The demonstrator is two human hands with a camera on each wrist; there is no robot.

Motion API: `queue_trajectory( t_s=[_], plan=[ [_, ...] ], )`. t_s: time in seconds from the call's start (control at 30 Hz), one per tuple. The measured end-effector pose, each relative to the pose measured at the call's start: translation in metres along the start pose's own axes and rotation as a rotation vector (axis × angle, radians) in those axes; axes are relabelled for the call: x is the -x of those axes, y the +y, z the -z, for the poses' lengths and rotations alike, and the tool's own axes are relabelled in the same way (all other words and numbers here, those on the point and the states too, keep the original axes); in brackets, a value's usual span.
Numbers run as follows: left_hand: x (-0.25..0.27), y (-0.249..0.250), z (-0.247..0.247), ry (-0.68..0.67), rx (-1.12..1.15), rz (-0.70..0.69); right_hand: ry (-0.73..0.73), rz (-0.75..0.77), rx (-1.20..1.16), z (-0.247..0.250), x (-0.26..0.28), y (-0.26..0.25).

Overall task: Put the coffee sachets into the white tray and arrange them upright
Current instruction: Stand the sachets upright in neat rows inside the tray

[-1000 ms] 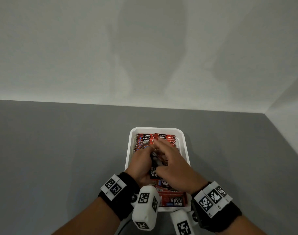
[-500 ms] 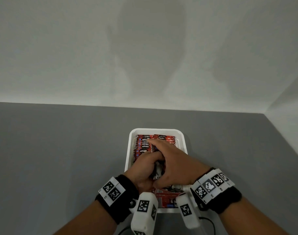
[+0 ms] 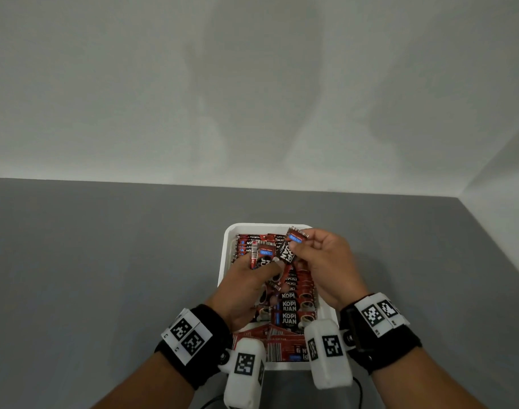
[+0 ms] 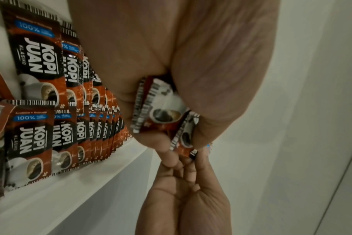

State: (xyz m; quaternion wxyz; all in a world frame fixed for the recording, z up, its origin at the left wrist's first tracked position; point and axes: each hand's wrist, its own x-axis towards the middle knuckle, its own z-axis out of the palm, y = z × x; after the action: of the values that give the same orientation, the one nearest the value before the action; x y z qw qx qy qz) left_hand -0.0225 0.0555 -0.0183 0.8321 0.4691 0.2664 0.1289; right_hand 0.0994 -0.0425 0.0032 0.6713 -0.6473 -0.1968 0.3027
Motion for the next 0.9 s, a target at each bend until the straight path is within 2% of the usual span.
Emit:
queue_trajectory(
  t_s=[0.17, 0.27, 0.33, 0.43, 0.57, 0.67, 0.73, 0.9],
  plan=[
    [0.0, -0.002, -0.001, -0.002, 0.008, -0.051, -0.019, -0.076, -0.193, -0.008, 0.005, 0.0],
    [0.0, -0.005, -0.002, -0.021, -0.003, -0.048, 0.041, -0.1, -0.214, -0.01, 0.004, 0.002],
    [0.0, -0.004, -0.001, -0.01, -0.014, -0.013, 0.063, -0.126, -0.27, -0.011, 0.003, -0.004],
    [0.0, -0.001, 0.004, -0.007, 0.085, 0.1, 0.065, -0.218, -0.352, -0.011, 0.003, -0.015],
    [0.002, 0.002, 0.001, -0.053, 0.097, 0.077, -0.013, -0.33, -0.191, -0.011, 0.007, -0.014],
    [0.003, 0.002, -0.003, -0.045, -0.01, -0.035, -0.07, -0.297, -0.026, -0.015, 0.009, -0.004],
    [0.003, 0.0, -0.002, -0.043, -0.107, -0.095, -0.047, -0.252, 0.024, -0.019, 0.011, -0.002],
    [0.004, 0.0, 0.004, 0.002, -0.189, -0.069, 0.099, -0.204, 0.03, -0.013, 0.006, -0.005]
  ],
)
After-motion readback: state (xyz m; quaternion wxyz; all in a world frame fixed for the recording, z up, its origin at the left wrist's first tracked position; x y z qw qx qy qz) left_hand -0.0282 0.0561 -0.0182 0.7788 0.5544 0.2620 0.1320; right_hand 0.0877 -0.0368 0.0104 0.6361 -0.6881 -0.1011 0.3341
